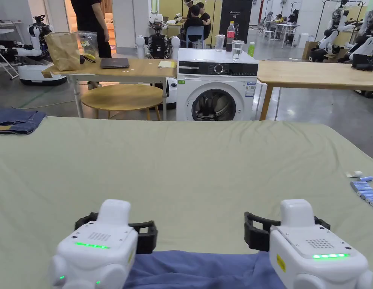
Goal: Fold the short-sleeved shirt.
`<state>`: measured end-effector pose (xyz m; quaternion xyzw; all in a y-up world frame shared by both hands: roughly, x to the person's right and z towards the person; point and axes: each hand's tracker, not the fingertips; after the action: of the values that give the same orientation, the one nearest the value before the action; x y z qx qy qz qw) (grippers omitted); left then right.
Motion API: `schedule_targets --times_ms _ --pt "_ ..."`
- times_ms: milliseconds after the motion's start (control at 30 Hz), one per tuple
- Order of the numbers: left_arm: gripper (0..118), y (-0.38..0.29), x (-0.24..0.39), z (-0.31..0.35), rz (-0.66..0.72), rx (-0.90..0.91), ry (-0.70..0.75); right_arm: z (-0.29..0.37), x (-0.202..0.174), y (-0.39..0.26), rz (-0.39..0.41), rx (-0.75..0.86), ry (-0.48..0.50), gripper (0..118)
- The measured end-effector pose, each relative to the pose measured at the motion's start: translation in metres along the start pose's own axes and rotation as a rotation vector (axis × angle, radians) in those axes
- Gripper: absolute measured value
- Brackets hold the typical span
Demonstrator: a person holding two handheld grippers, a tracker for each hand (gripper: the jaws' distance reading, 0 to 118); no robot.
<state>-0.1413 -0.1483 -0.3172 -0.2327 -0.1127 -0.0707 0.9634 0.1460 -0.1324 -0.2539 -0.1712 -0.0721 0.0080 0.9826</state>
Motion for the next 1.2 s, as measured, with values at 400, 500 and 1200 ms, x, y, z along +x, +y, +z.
schedule_targets --times_ms 400,500,1200 --pt "0 -0.013 -0.015 0.006 0.026 -0.034 0.003 0.01 -0.018 0.002 0.048 0.056 0.019 0" --pt "0 -0.032 -0.062 0.014 0.107 -0.066 0.025 0.008 -0.02 -0.003 0.057 0.042 0.024 0" --pt "65 -0.187 -0.188 -0.078 1.252 -0.212 -0.747 0.017 -0.057 -0.019 -0.008 -0.046 0.03 0"
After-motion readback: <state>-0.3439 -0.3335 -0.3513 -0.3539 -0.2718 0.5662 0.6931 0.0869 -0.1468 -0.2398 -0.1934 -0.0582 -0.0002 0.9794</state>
